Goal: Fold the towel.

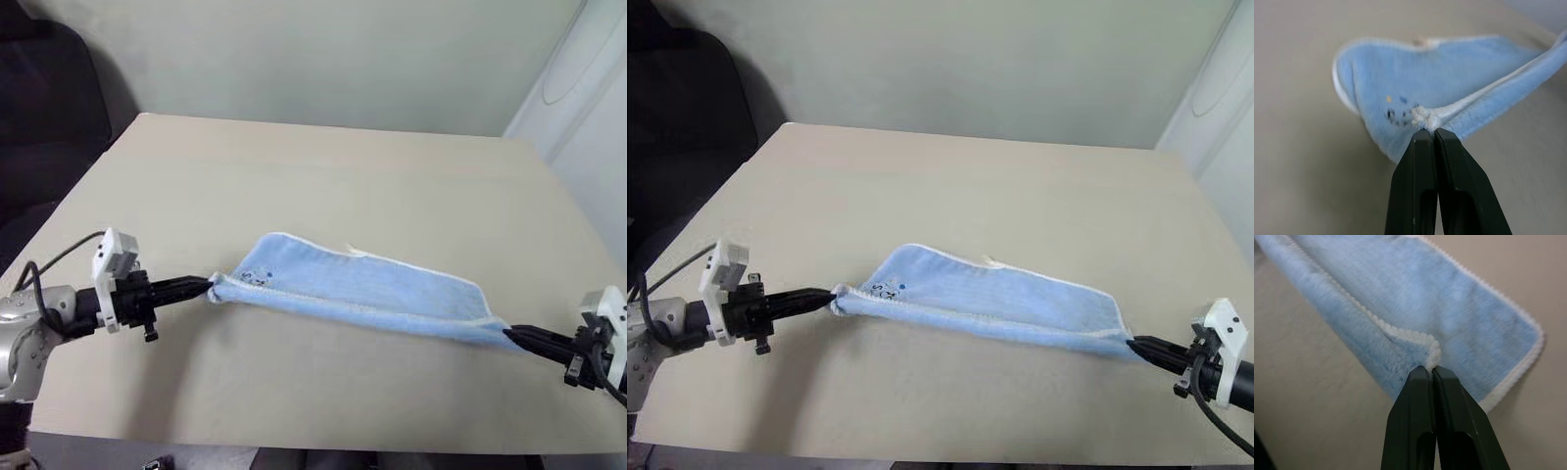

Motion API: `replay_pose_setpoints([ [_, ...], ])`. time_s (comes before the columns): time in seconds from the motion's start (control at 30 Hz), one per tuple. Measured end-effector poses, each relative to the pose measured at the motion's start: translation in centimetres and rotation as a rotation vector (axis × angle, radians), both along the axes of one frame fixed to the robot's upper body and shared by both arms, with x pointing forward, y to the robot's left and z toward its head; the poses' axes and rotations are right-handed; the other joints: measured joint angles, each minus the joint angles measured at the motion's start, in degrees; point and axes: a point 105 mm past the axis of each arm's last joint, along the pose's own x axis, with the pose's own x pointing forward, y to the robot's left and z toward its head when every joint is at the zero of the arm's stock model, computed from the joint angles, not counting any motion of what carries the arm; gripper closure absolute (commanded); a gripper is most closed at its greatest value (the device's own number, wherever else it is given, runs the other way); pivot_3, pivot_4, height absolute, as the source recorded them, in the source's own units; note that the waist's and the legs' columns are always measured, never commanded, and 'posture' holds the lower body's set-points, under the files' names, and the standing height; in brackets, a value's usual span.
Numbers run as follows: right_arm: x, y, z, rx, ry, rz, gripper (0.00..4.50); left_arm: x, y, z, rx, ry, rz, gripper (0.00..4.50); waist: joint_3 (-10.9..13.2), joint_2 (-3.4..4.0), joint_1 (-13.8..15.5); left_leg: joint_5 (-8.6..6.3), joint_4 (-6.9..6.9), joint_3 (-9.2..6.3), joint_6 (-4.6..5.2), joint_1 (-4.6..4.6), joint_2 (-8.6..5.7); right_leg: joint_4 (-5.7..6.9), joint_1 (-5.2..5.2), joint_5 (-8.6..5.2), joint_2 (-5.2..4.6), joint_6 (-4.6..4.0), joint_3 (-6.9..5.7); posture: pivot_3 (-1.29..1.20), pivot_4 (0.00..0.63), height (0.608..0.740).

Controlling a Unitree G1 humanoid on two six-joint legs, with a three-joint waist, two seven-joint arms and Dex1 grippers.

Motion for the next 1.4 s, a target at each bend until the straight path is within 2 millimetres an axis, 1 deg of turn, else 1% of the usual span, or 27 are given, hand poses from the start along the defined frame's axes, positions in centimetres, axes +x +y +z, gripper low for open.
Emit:
replay_pose_setpoints([
  [0.07, 0.4, 0.0, 0.4, -0.005, -0.023, 0.000, 4.48, 0.2, -0.2, 0.5, -0.002, -0.017, -0.007, 4.50, -0.07, 0.06, -0.03, 0.01, 0.00, 0.01, 0.01, 0.01, -0.01, 0.02, 0.00, 0.03, -0.01, -0.04, 0.00, 0.00, 0.150, 0.740],
  [0.17, 0.9, -0.4, 0.9, -0.009, -0.046, -0.009, 4.48, 0.3, -0.5, 0.7, -0.006, -0.025, -0.024, 4.50, -0.11, 0.09, -0.13, -0.10, -0.01, 0.02, 0.03, 0.08, -0.01, 0.20, -0.02, 0.34, -0.01, -0.53, -0.02, 0.00, 0.150, 0.740],
  [0.23, 1.8, -1.1, 1.7, -0.011, -0.087, -0.035, 4.48, 1.0, -1.1, 1.9, -0.036, -0.078, -0.035, 4.50, -0.12, 0.02, -0.06, -0.12, -0.01, 0.00, 0.05, 0.12, -0.01, 0.29, 0.01, 0.38, -0.01, -0.60, -0.03, 0.00, 0.150, 0.740],
  [0.27, 2.7, -1.5, 2.6, -0.014, -0.130, -0.054, 4.48, 1.7, -1.6, 3.2, -0.072, -0.131, -0.036, 4.50, -0.11, 0.02, 0.05, -0.08, 0.03, 0.00, 0.08, 0.13, -0.03, 0.33, 0.02, 0.40, -0.02, -0.64, -0.03, 0.00, 0.150, 0.740],
  [0.33, 4.6, -2.2, 4.7, -0.018, -0.229, -0.088, 4.48, 3.8, -1.8, 6.0, -0.139, -0.235, 0.009, 4.50, -0.07, 0.06, 0.17, 0.08, 0.07, 0.01, 0.11, 0.12, -0.06, 0.41, 0.05, 0.45, -0.04, -0.70, -0.03, 0.00, 0.150, 0.740],
  [0.37, 6.2, -2.6, 6.3, -0.020, -0.302, -0.113, 4.48, 5.4, -1.6, 7.6, -0.173, -0.293, 0.056, 4.50, -0.04, 0.08, 0.14, 0.16, 0.15, 0.02, 0.12, 0.25, -0.05, 0.44, 0.15, 0.49, -0.05, -0.72, -0.02, 0.00, 0.150, 0.740],
  [0.4, 7.5, -2.6, 7.9, -0.031, -0.375, -0.125, 4.48, 6.7, -1.9, 9.1, -0.191, -0.346, 0.080, 4.50, 0.02, 0.16, 0.11, 0.25, 0.15, 0.02, 0.18, 0.24, -0.06, 0.41, 0.17, 0.53, -0.05, -0.72, -0.02, 0.00, 0.150, 0.740],
  [0.43, 8.2, -2.7, 8.8, -0.043, -0.413, -0.131, 4.48, 7.4, -2.2, 9.9, -0.196, -0.377, 0.089, 4.50, 0.03, 0.17, 0.10, 0.30, 0.13, 0.02, 0.22, 0.21, -0.07, 0.36, 0.16, 0.61, -0.06, -0.65, -0.02, 0.00, 0.150, 0.740],
  [0.47, 9.5, -2.9, 9.6, -0.061, -0.449, -0.147, 4.48, 8.5, -2.3, 10.9, -0.212, -0.404, 0.107, 4.50, 0.02, 0.16, 0.06, 0.39, 0.19, 0.02, 0.41, 0.35, -0.07, 0.37, 0.33, 0.90, -0.08, -0.42, -0.02, 0.00, 0.150, 0.740],
  [0.5, 10.7, -3.1, 10.3, -0.087, -0.483, -0.161, 4.48, 9.5, -2.8, 11.8, -0.226, -0.431, 0.115, 4.50, 0.03, 0.16, 0.09, 0.59, 0.22, 0.01, 0.84, 0.35, -0.08, 0.27, 0.35, 1.04, -0.09, -0.20, -0.03, 0.00, 0.150, 0.740],
  [0.57, 12.5, -3.4, 11.4, -0.115, -0.526, -0.183, 4.48, 11.2, -3.4, 13.0, -0.237, -0.466, 0.134, 4.50, 0.04, 0.21, 0.15, 0.64, 0.12, -0.02, 1.00, 0.27, -0.05, 0.05, 0.33, 1.20, -0.12, 0.08, -0.08, 0.00, 0.150, 0.740],
  [0.6, 13.0, -3.5, 11.7, -0.123, -0.539, -0.188, 4.48, 11.7, -3.8, 13.4, -0.237, -0.476, 0.137, 4.50, 0.05, 0.22, 0.21, 0.63, 0.05, -0.03, 1.01, 0.22, -0.04, -0.05, 0.30, 1.25, -0.12, 0.23, -0.11, 0.00, 0.150, 0.740],
  [0.67, 14.2, -3.6, 12.6, -0.135, -0.568, -0.193, 4.48, 12.7, -3.9, 14.1, -0.225, -0.499, 0.149, 4.50, 0.06, 0.24, 0.19, 0.77, -0.03, -0.03, 0.77, 0.19, 0.01, -0.18, 0.26, 1.45, -0.11, 0.59, -0.19, 0.00, 0.150, 0.740],
  [0.73, 14.5, -3.8, 13.4, -0.154, -0.594, -0.193, 4.48, 13.1, -4.2, 14.6, -0.212, -0.524, 0.133, 4.50, 0.06, 0.24, 0.21, 0.82, -0.09, -0.03, 0.69, 0.18, 0.02, -0.26, 0.27, 1.52, -0.11, 0.71, -0.19, 0.00, 0.150, 0.740],
  [0.8, 14.5, -3.9, 13.7, -0.161, -0.606, -0.183, 4.48, 13.1, -4.1, 14.7, -0.199, -0.533, 0.118, 4.50, 0.06, 0.24, 0.19, 0.80, -0.08, -0.01, 0.72, 0.19, 0.00, -0.36, 0.35, 1.48, -0.11, 0.64, -0.18, 0.00, 0.150, 0.740],
  [0.83, 14.3, -3.9, 13.5, -0.166, -0.603, -0.174, 4.48, 13.0, -4.0, 14.5, -0.195, -0.530, 0.103, 4.50, 0.06, 0.24, 0.19, 0.76, -0.07, -0.01, 0.78, 0.18, -0.01, -0.41, 0.37, 1.45, -0.13, 0.60, -0.18, 0.00, 0.150, 0.740],
  [0.93, 13.5, -3.6, 11.9, -0.174, -0.558, -0.131, 4.48, 12.3, -3.3, 13.5, -0.174, -0.503, 0.060, 4.50, 0.11, 0.27, 0.20, 0.66, 0.04, -0.01, 1.05, 0.09, -0.05, -0.50, 0.42, 1.44, -0.14, 0.47, -0.16, 0.00, 0.150, 0.740],
  [0.97, 12.7, -3.6, 11.3, -0.168, -0.538, -0.116, 4.48, 11.7, -3.1, 12.8, -0.164, -0.481, 0.035, 4.50, 0.14, 0.33, 0.23, 0.74, 0.01, -0.02, 1.09, 0.06, -0.09, -0.51, 0.40, 1.47, -0.14, 0.42, -0.14, 0.00, 0.150, 0.740],
  [1.0, 12.1, -3.6, 10.5, -0.156, -0.510, -0.102, 4.48, 11.0, -2.4, 12.0, -0.157, -0.456, 0.020, 4.50, 0.15, 0.34, 0.17, 0.73, 0.03, -0.01, 1.07, 0.08, -0.08, -0.40, 0.41, 1.46, -0.14, 0.42, -0.13, 0.00, 0.150, 0.740],
  [1.03, 10.9, -3.4, 9.7, -0.146, -0.481, -0.072, 4.48, 9.9, -1.9, 10.9, -0.138, -0.423, -0.012, 4.50, 0.14, 0.35, 0.11, 0.72, 0.00, 0.00, 1.05, 0.10, -0.07, -0.36, 0.39, 1.42, -0.12, 0.40, -0.13, 0.00, 0.150, 0.740],
  [1.07, 9.5, -3.2, 8.4, -0.141, -0.428, -0.042, 4.48, 8.7, -1.4, 9.5, -0.129, -0.374, -0.045, 4.50, 0.14, 0.34, 0.12, 0.68, 0.00, -0.02, 0.97, 0.10, -0.04, -0.26, 0.37, 1.30, -0.08, 0.31, -0.15, 0.00, 0.150, 0.740],
  [1.1, 8.8, -3.1, 7.5, -0.133, -0.389, -0.023, 4.48, 8.2, -1.1, 8.6, -0.134, -0.332, -0.056, 4.50, 0.15, 0.31, 0.11, 0.67, 0.07, -0.03, 0.92, 0.14, -0.03, -0.15, 0.38, 1.22, -0.05, 0.27, -0.16, 0.00, 0.150, 0.740],
  [1.13, 7.9, -3.0, 6.6, -0.133, -0.349, -0.011, 4.48, 7.6, -1.1, 7.8, -0.145, -0.290, -0.069, 4.50, 0.18, 0.29, 0.20, 0.70, 0.08, -0.06, 0.85, 0.03, -0.05, -0.18, 0.32, 0.94, -0.05, 0.63, -0.16, 0.00, 0.150, 0.740],
  [1.2, 6.3, -3.1, 5.3, -0.137, -0.286, 0.005, 4.48, 6.0, -1.1, 6.9, -0.135, -0.245, -0.098, 4.50, 0.18, 0.21, 0.20, 0.68, 0.09, -0.10, 0.71, -0.06, -0.06, -0.15, 0.26, 0.76, -0.06, 0.54, -0.13, 0.00, 0.150, 0.740],
  [1.27, 4.6, -3.4, 3.8, -0.141, -0.212, 0.014, 4.48, 4.1, -1.3, 6.0, -0.105, -0.204, -0.140, 4.50, 0.16, 0.18, 0.13, 0.28, 0.08, -0.08, 0.16, -0.04, -0.08, -0.16, 0.27, 0.62, -0.06, 0.40, -0.09, 0.00, 0.150, 0.740],
  [1.3, 3.9, -3.7, 3.0, -0.136, -0.172, 0.009, 4.48, 3.3, -1.6, 5.4, -0.092, -0.176, -0.163, 4.50, 0.16, 0.18, 0.12, 0.22, 0.10, -0.07, 0.17, 0.02, -0.10, -0.15, 0.34, 0.58, -0.07, 0.42, -0.08, 0.00, 0.150, 0.740],
  [1.4, 2.9, -4.3, 2.0, -0.140, -0.125, -0.010, 4.48, 1.3, -2.4, 3.9, -0.072, -0.110, -0.210, 4.50, 0.18, 0.21, -0.01, 0.21, 0.11, -0.05, 0.16, 0.03, -0.10, -0.13, 0.29, 0.52, -0.06, 0.44, -0.02, 0.00, 0.150, 0.740],
])
